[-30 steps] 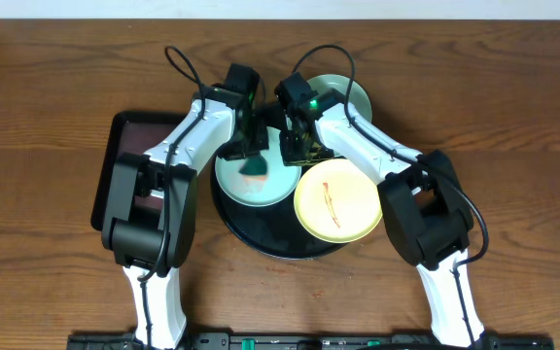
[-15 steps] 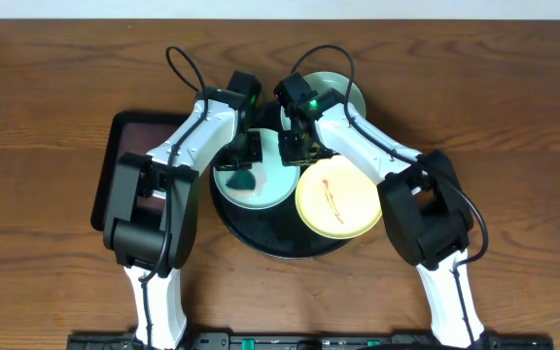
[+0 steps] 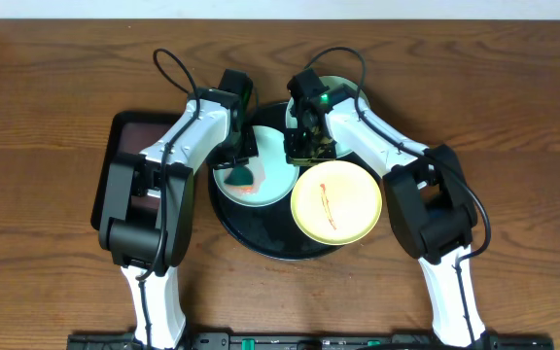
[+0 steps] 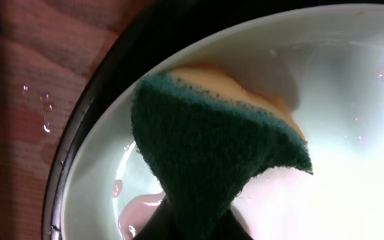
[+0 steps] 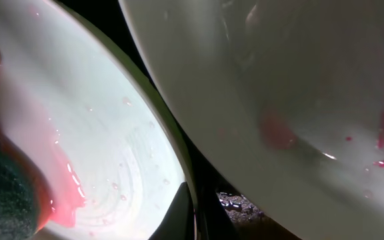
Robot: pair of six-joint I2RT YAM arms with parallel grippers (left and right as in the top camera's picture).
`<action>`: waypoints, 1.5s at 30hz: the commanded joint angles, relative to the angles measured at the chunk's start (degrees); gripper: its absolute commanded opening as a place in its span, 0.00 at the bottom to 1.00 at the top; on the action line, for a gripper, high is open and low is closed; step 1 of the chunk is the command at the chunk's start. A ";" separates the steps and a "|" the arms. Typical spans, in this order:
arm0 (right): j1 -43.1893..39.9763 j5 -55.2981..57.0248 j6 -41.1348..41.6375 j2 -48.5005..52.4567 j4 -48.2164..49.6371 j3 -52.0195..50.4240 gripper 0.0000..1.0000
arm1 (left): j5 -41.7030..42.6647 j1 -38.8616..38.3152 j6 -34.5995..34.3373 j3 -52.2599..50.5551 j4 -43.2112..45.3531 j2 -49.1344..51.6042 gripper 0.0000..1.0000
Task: Clean dirty plates on tray and stack at the side
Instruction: 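Scrub the left pale green plate with the sponge in the left gripper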
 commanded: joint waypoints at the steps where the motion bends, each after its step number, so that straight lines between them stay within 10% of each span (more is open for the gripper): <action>1: 0.31 -3.02 -1.51 3.39 -0.85 -0.48 0.01 | 3.69 -0.02 0.37 -0.96 -1.38 1.07 0.07; 8: 0.37 -2.99 -1.95 3.39 -0.83 -0.48 0.01 | 16.65 -0.83 9.70 -0.96 1.70 1.07 0.07; 20: 0.37 -2.97 -2.58 3.39 -0.68 -0.48 0.01 | -11.82 0.20 -1.97 -0.96 4.94 1.07 0.07; 29: 0.42 -2.78 -2.60 3.39 -0.63 -0.48 0.01 | 18.29 -1.90 19.65 -0.94 -4.00 1.01 0.08; 34: 0.33 -2.82 -2.99 3.39 -0.83 -0.48 0.01 | 21.59 -1.46 21.57 -0.44 -2.12 1.01 0.08; 45: 1.03 -2.75 -2.99 3.39 -0.42 -0.48 0.01 | -12.48 1.42 -2.69 0.55 2.43 0.87 0.07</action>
